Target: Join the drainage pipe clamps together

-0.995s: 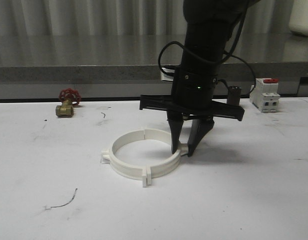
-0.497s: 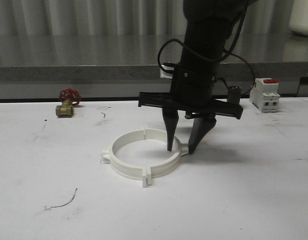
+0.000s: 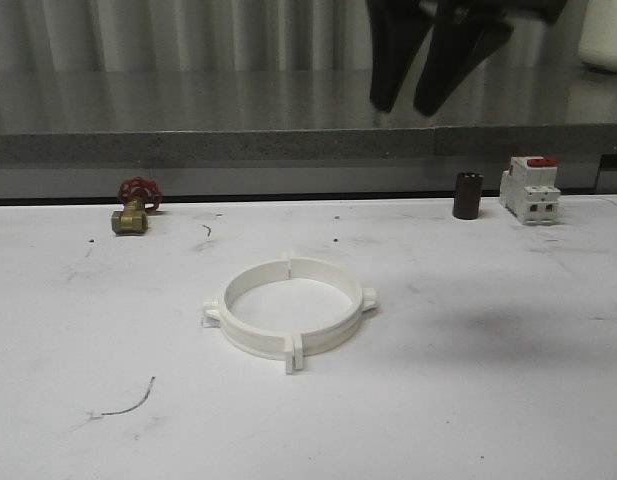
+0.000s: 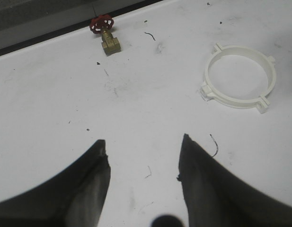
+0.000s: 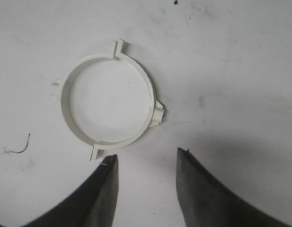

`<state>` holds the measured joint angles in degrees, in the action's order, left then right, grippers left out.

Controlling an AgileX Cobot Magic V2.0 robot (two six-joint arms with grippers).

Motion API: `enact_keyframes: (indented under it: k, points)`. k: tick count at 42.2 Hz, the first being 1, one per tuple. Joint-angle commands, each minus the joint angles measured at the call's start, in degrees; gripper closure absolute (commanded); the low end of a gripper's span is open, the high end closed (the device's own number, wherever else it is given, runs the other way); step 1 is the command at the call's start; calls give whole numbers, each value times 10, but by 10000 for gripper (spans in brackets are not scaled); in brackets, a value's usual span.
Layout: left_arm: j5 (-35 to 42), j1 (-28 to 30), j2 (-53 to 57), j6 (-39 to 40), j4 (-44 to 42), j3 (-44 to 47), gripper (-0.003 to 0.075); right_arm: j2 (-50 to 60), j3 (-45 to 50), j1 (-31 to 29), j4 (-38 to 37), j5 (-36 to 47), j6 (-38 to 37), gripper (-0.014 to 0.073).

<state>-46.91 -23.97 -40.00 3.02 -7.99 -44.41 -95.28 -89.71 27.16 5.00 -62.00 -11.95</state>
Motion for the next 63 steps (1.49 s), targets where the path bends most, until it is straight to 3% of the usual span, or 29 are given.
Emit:
enact_keyframes:
  k: [1, 27, 40, 43, 49, 54, 63]
  points:
    - [38, 2, 2, -1, 0, -15, 385, 90, 22, 3, -3, 25, 35, 262]
    - [38, 2, 2, -1, 0, -15, 385, 433, 390, 3, -6, 147, 68, 262]
    - [38, 2, 2, -1, 0, -15, 395, 486, 462, 3, -6, 169, 68, 265]
    - [38, 2, 2, -1, 0, -15, 442, 486, 462, 3, -6, 170, 68, 303]
    - [38, 2, 2, -1, 0, -15, 629, 486, 462, 3, -6, 172, 68, 514]
    - [38, 2, 2, -1, 0, -15, 738, 484, 462, 3, -5, 173, 68, 667]
    - [38, 2, 2, -1, 0, -15, 741, 484, 462, 3, -3, 169, 68, 661]
